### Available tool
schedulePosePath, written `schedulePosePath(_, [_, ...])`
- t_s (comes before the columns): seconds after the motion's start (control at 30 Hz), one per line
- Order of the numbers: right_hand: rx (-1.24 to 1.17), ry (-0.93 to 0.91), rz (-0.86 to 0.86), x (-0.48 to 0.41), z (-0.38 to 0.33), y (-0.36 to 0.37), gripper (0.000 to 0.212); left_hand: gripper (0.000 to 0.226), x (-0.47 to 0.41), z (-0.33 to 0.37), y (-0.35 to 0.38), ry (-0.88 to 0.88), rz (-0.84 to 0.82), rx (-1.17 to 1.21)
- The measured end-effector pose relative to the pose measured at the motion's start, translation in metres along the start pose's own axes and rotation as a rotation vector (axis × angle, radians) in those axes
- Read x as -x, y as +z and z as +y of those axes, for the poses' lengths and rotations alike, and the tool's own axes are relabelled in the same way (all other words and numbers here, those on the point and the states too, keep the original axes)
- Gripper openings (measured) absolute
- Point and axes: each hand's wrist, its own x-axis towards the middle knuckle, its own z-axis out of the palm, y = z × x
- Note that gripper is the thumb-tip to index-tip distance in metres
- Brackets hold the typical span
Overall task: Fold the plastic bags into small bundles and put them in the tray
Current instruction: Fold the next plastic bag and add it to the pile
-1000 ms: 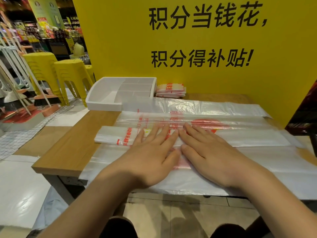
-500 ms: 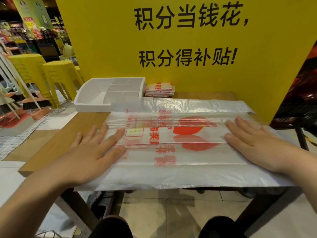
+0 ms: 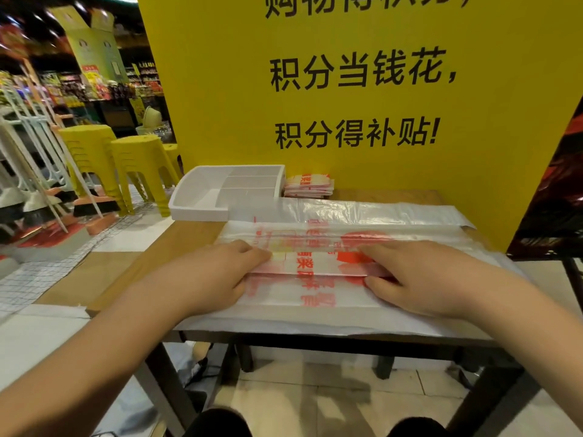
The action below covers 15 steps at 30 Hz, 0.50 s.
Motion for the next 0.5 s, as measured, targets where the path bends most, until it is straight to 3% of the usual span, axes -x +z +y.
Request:
schedulePosePath(0.13, [0.103,-0.03,0.128,-0.003,-0.005,-0.002,0.032,0.033,-0.007,-0.003,-0.012,-0.021,0.108,-0.038])
schedulePosePath(0.23, [0.06,-0.014,0.162,-0.001,-0.003,-0.015,0.024,0.023,-0.016,-0.016,-0.024,-0.004,0.218,0.069])
schedulePosePath(0.4, [-0.4,-0.009,0.181,0.008,0.005,-0.045,0.012,0.045,-0.02,-0.007,-0.035,-0.104,0.636,0.153])
schedulePosePath(0.5, [-0.796,0.073,0.2,0.014,0.005,-0.054,0.018,0.047,0.002,0.028,-0.039,-0.075,0.828,0.441])
